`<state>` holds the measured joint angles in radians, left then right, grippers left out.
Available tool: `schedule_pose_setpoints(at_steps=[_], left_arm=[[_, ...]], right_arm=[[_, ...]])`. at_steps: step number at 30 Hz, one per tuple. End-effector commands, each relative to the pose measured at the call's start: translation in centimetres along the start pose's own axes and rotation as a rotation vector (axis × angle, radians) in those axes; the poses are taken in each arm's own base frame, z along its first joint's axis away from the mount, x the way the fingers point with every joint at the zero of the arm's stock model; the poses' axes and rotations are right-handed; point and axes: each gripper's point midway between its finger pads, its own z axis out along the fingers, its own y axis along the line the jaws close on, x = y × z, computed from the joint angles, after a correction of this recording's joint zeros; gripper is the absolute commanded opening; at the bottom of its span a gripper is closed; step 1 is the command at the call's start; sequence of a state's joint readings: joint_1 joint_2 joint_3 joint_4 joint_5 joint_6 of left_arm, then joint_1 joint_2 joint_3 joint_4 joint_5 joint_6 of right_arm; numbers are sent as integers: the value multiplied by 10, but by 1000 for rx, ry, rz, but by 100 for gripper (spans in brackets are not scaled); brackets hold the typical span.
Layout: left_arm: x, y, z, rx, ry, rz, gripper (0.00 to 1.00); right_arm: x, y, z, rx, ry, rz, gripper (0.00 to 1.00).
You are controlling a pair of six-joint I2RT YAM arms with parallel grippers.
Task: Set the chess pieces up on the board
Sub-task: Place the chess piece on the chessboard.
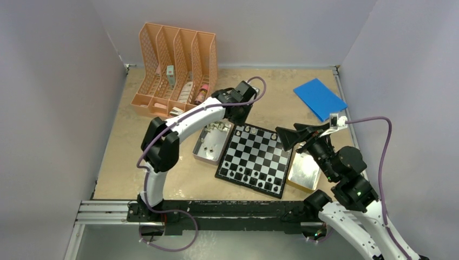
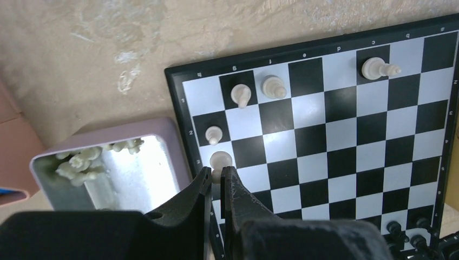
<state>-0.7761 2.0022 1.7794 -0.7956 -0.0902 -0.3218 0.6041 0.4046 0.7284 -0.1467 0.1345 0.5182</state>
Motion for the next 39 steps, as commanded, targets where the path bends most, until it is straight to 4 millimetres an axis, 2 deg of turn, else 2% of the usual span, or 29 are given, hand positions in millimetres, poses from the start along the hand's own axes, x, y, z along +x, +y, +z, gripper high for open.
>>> schedule_pose_setpoints(at_steps=[1,7,13,39], left_arm=[[-16,-16,11,4,-34,6,8],[-17,-31,23,5,-29,18,8],[-14,-35,31,8,-21,9,8],[10,-30,55,-21,53,15,8]], right_arm=[[-16,14,-3,-61,-55,-13,95],[-18,16,-6,-72,-65,-12,95],[-18,18,-7,-83,-58,-17,95],[-18,18,-7,-85,-65,-16,95]])
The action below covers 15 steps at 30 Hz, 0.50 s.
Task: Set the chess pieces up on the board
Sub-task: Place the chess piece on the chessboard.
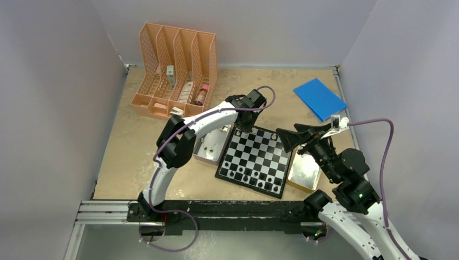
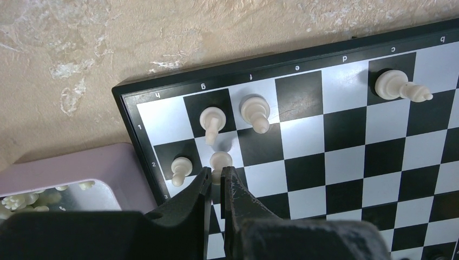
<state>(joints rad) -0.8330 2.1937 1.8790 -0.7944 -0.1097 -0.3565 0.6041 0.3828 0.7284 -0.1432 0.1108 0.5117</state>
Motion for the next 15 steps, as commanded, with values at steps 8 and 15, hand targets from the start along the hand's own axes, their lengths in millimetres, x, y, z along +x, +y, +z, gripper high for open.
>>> schedule_pose_setpoints(at_steps=[8,15], left_arm=[[-7,-2,2,-10,-19,-4,8],[-4,-1,7,-14,-6,-2,9]], right_arm=[[-15,12,-2,-54,-56,-12,95],[-17,12,-3,-53,-61,-12,95]])
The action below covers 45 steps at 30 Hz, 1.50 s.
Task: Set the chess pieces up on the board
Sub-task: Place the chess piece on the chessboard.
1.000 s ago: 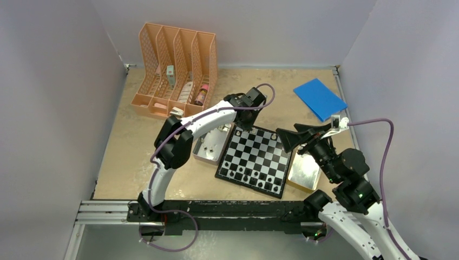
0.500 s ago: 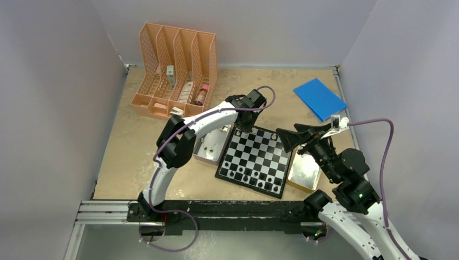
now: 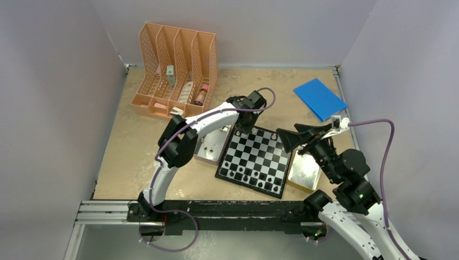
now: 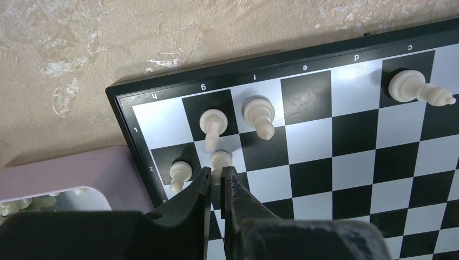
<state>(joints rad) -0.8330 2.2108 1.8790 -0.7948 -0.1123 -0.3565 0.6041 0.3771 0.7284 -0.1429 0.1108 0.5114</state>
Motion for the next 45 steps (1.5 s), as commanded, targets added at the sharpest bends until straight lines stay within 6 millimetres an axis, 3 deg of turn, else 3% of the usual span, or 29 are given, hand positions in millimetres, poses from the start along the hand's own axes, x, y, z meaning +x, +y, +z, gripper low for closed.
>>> schedule_pose_setpoints(at_steps=[1,9,14,23,28,31,38,45], left_arm=[[-8,-2,-1,-7,-21,-3,9],[-6,-2,-2,-9,-8,-2,15],[-16,-9,-11,25,-22,1,22],[-40,-18,-51,81,-93,-19,22],[-52,-21,-87,124,-139,-28,23],[-55,-13,-106,97,-173,-30,24],[-33,18,-122,-11,-140,-82,25],[9,48,-127,-120,-88,-131,25]], right_arm=[[-15,12,-1,-51,-54,-13,95],[-16,11,-2,-48,-57,-11,95],[-18,12,-5,-51,-69,-4,95],[-22,10,-6,-41,-93,-2,95],[-23,4,-5,-7,-101,6,95],[-22,3,-4,-7,-104,11,95],[-15,5,-3,-24,-81,17,95],[-20,10,-9,-46,-93,20,95]])
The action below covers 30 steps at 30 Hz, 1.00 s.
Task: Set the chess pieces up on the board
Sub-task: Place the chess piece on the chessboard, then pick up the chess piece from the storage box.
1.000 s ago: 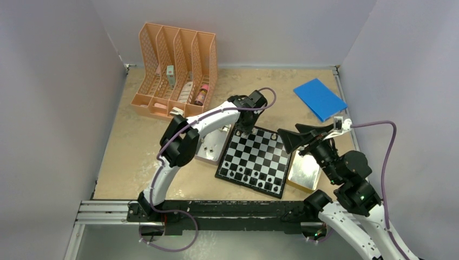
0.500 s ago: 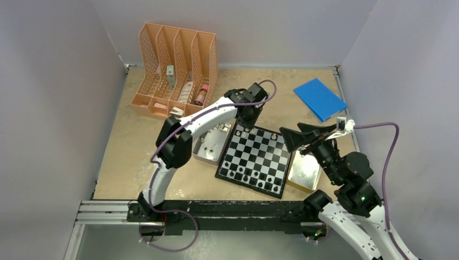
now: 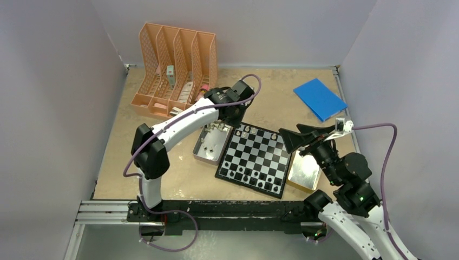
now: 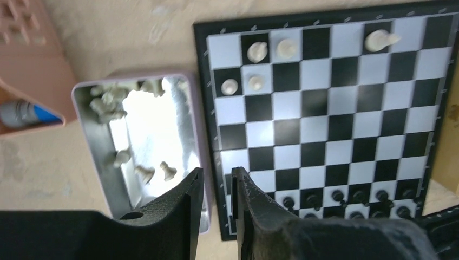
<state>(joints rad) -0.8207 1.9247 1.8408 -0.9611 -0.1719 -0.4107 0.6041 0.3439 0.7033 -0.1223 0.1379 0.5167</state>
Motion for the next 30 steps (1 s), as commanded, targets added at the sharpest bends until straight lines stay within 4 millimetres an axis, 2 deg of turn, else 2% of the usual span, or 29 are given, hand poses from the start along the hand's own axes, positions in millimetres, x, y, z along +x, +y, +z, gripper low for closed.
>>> schedule_pose_setpoints(at_steps=[1,5,10,14,21,30], left_arm=[[22,30,-16,-109,14,-53,25],[46,57,-11,-133,37,-105,26],[55,87,-14,-159,17,-143,27],[58,108,-11,-189,6,-165,28],[62,117,2,-212,-1,-171,28],[76,126,31,-280,51,-156,28]], right_arm=[[-17,14,-6,-60,-55,15,95],[-15,14,-5,-59,-49,13,95],[-6,19,-3,-92,-6,9,95],[-8,16,-2,-74,-15,12,95],[-4,20,-2,-99,-4,10,95],[0,18,2,-98,6,5,95]])
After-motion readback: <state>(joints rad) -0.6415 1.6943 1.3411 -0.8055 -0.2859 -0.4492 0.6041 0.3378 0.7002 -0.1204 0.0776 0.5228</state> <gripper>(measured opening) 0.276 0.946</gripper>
